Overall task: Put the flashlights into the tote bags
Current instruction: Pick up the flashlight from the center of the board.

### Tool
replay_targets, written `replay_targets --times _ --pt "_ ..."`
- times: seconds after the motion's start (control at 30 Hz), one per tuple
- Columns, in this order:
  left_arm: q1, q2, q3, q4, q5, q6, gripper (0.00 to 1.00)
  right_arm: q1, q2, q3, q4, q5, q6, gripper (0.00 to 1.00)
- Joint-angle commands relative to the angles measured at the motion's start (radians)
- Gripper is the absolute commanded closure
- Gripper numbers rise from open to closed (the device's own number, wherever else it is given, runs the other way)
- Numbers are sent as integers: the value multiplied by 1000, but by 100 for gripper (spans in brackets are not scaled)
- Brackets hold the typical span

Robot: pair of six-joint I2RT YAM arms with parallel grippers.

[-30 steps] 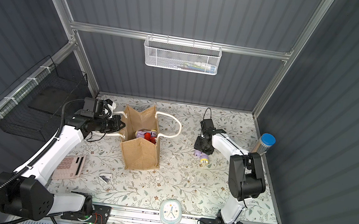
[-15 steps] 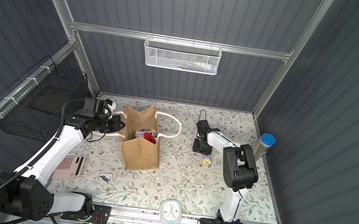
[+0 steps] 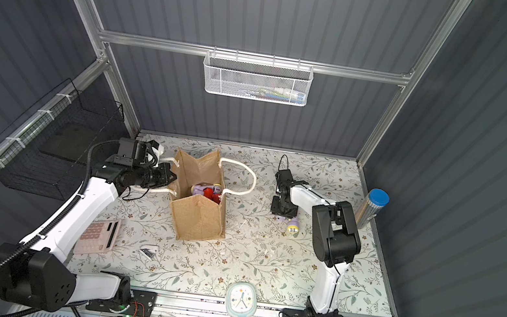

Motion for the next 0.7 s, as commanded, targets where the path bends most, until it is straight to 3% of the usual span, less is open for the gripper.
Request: replay_targets --times 0.0,0.17,0.43,0.67 --pt "-2 10 41 -13 -8 15 100 15 6 -7 -38 25 -11 81" --pt "-2 9 50 -16 0 20 100 43 -92 0 -85 31 -15 93" --pt "-4 1 54 -10 27 26 100 83 -309 61 -157 32 53 97" --pt "-3 -7 59 -5 70 27 100 138 -513 116 -40 41 144 99"
